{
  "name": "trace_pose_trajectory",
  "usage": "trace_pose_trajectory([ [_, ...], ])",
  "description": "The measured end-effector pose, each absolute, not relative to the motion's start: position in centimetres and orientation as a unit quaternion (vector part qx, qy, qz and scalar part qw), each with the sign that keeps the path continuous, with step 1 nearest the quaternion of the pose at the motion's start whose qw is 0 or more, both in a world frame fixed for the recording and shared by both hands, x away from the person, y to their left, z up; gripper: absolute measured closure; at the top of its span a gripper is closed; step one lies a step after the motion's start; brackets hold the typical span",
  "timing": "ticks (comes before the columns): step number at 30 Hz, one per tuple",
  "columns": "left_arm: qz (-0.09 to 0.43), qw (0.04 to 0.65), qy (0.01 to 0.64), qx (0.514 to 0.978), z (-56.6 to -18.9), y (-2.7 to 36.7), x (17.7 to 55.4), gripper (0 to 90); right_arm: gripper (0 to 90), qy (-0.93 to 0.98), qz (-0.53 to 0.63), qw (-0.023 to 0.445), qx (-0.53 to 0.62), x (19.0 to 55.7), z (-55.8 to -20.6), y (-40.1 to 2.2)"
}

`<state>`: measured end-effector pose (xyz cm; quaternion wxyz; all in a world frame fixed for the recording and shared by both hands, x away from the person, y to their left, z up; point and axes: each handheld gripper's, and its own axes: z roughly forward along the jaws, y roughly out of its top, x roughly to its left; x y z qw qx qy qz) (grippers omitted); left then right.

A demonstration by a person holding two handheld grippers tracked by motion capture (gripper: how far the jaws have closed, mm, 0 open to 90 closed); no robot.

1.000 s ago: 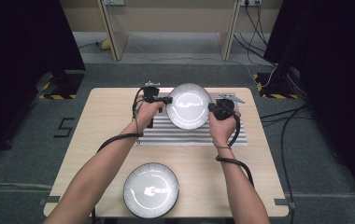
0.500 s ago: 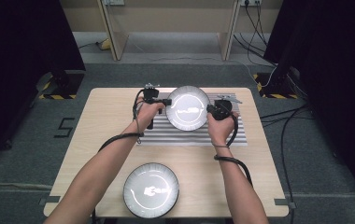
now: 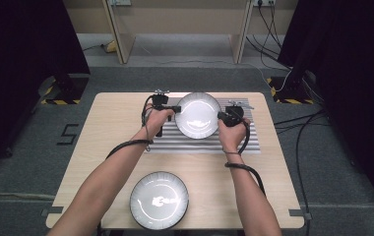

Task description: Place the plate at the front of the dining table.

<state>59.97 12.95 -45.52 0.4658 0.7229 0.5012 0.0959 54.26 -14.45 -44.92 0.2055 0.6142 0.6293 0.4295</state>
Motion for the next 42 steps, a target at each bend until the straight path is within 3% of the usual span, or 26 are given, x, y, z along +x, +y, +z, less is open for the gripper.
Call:
trace_pose_trajectory([
  [42,0.111,0.438,0.522,0.724,-48.5,12.2,61.3,82.0,85.6,0.620,0.411,0.187,0.642,55.8,-47.9,-14.2],
])
